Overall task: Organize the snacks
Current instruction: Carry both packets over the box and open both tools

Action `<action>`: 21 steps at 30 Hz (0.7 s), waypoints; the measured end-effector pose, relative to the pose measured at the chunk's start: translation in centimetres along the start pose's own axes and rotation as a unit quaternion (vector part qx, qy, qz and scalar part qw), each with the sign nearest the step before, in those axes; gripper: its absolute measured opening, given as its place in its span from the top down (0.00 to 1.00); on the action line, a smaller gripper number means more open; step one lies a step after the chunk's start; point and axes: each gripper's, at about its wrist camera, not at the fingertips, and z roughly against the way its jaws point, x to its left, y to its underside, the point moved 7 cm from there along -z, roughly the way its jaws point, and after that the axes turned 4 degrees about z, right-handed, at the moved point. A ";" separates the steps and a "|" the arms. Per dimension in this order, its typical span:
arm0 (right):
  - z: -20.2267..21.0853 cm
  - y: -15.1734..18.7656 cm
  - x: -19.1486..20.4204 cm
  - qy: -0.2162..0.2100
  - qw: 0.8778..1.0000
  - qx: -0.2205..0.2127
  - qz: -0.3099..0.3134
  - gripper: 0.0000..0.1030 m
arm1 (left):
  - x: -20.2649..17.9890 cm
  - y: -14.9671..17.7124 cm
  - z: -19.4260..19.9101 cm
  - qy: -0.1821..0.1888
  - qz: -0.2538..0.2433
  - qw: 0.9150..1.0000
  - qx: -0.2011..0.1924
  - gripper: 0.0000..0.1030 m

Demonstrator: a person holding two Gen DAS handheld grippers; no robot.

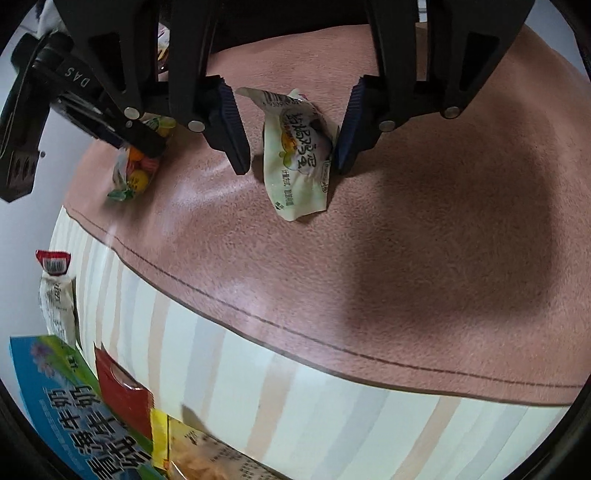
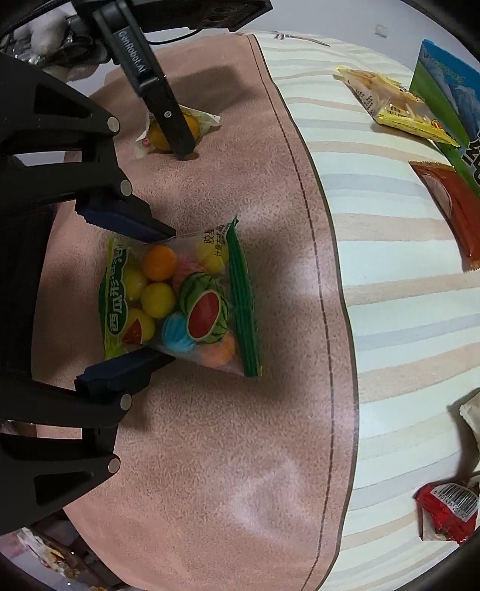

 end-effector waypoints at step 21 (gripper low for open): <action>9.9 -2.4 2.6 -0.057 0.994 -0.094 0.011 0.54 | -8.9 -1.6 11.5 0.025 -0.097 0.991 -0.094 0.67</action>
